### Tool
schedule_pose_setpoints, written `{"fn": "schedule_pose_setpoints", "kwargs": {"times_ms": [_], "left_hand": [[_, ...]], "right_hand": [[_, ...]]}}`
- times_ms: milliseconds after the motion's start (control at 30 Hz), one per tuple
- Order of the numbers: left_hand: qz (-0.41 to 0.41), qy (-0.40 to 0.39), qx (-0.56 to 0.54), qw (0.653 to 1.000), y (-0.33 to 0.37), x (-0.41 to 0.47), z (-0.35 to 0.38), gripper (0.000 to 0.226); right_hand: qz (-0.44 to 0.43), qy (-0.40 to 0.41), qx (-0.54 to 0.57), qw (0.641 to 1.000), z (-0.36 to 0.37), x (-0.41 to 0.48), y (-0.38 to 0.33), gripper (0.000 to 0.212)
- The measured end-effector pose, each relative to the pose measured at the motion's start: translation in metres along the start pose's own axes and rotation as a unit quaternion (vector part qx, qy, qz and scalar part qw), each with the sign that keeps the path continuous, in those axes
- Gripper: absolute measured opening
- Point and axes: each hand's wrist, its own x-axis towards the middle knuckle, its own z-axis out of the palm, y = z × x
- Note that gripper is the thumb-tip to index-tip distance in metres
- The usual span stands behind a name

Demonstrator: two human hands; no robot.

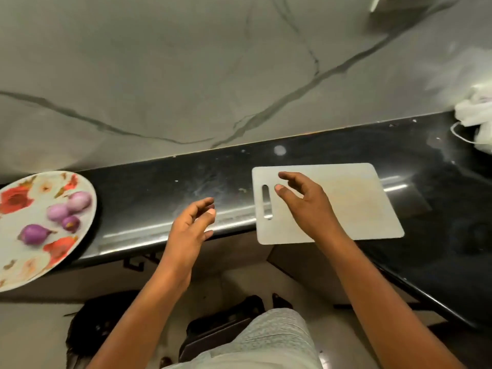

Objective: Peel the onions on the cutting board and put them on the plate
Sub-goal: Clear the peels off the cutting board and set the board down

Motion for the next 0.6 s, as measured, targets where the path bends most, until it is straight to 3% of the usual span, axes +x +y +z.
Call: {"fn": "schedule_pose_setpoints", "kwargs": {"times_ms": [133, 333, 500, 600], "left_hand": [[-0.039, -0.056, 0.09, 0.994, -0.012, 0.021, 0.043, 0.04], [-0.149, -0.113, 0.16, 0.969, -0.029, 0.042, 0.09, 0.059], [-0.195, -0.116, 0.088, 0.97, -0.024, 0.046, 0.107, 0.029], [-0.174, -0.108, 0.12, 0.971, -0.024, 0.048, 0.108, 0.026]], "right_hand": [[0.1, 0.053, -0.106, 0.988, -0.053, 0.02, 0.067, 0.059], [0.226, 0.104, -0.229, 0.941, -0.122, 0.035, 0.147, 0.082], [0.255, 0.118, -0.259, 0.924, -0.145, 0.032, 0.168, 0.079], [0.23, 0.138, -0.234, 0.934, -0.147, 0.033, 0.166, 0.065]]}}
